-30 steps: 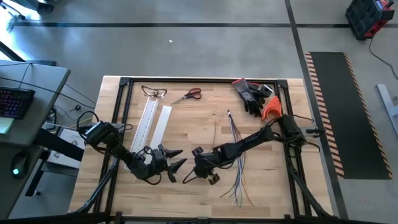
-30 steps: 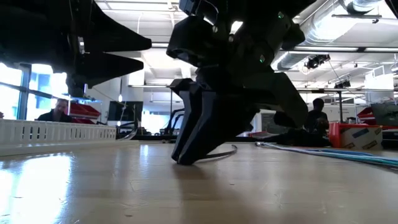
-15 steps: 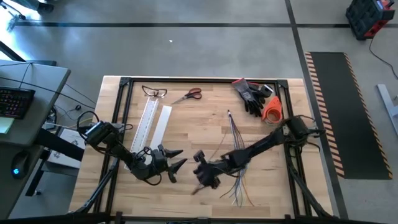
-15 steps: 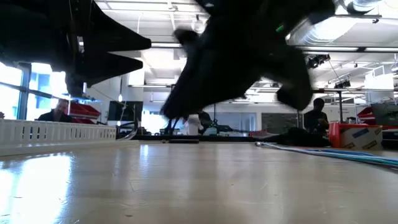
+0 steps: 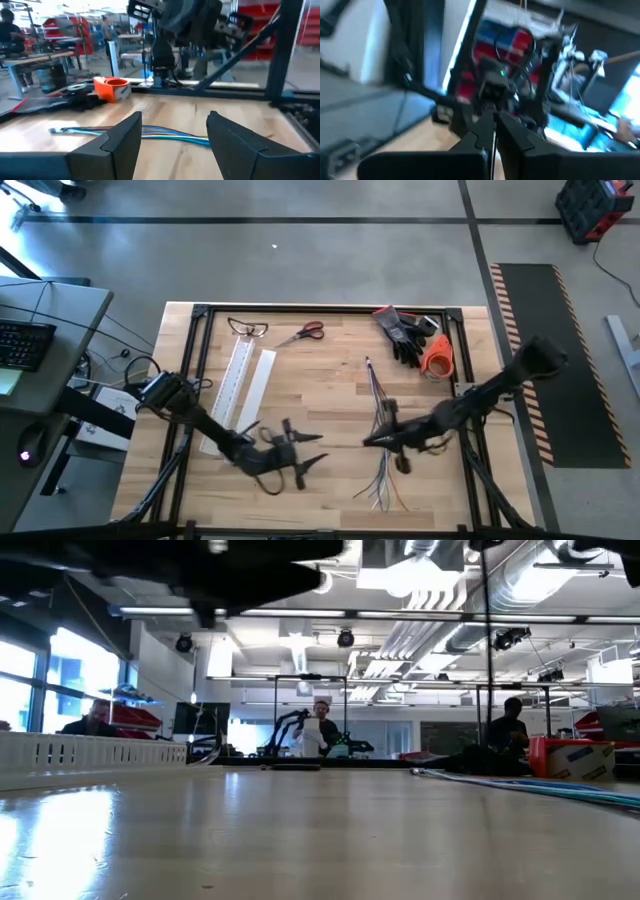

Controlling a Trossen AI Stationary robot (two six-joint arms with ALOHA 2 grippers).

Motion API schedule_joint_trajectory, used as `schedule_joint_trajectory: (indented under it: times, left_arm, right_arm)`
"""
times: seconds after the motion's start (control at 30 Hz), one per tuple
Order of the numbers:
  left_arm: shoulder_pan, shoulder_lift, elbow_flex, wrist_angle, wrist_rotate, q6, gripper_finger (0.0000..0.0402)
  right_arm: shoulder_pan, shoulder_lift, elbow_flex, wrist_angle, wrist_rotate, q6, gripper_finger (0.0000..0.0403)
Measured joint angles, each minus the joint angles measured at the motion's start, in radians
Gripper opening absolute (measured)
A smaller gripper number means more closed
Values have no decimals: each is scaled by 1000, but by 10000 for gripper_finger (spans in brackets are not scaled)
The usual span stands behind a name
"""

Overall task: Ziptie cables
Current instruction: Wrap the black zip tie around the cable

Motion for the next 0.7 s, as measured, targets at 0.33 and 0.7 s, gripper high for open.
schedule_joint_trajectory:
  times: [0.33, 0.7]
  left_arm:
    - [163, 31, 275, -376, 303, 36, 202]
    - [208, 251, 520, -379, 337, 161, 202]
  right_arm:
    - [68, -19, -76, 146, -78, -9, 0]
    - [76, -18, -76, 144, -82, -24, 0]
